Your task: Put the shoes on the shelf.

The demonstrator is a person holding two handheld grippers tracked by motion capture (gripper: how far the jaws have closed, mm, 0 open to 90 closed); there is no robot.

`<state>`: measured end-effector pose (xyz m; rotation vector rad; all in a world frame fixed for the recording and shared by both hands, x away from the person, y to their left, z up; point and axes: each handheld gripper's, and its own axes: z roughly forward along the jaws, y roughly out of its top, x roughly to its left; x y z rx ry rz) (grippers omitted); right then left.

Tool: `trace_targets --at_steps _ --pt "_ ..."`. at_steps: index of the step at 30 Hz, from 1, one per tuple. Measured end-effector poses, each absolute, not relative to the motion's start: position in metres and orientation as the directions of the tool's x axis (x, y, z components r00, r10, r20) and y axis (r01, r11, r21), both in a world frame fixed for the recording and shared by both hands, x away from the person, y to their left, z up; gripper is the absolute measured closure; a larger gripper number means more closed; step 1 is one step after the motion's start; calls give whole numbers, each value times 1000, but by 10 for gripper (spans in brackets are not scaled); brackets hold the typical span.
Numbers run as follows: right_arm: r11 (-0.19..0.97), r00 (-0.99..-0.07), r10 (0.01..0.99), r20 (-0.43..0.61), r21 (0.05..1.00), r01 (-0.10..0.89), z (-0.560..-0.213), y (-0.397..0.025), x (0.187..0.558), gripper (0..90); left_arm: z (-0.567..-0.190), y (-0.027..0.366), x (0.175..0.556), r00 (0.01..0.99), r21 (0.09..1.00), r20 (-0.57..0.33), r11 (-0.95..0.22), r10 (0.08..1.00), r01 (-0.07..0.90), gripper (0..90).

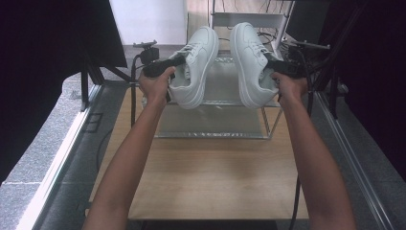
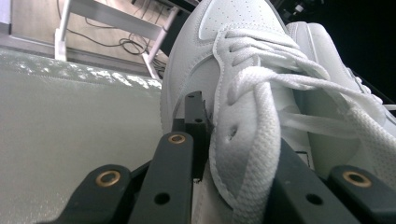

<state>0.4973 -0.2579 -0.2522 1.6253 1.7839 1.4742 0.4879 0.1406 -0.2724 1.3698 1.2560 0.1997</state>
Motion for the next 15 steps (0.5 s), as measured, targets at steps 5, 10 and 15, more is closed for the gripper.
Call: trace_targets --at_steps 5,10,15 --pt "-160 -299 876 379 812 561 -253 -247 508 860 -275 135 497 369 781 -545 296 753 550 824" --pt "-124 -291 893 343 809 574 -253 -237 516 860 -276 133 501 357 779 -540 293 762 555 824" --pt "-117 -269 906 328 803 585 -253 -232 522 860 -276 131 507 338 775 -534 288 775 563 824"
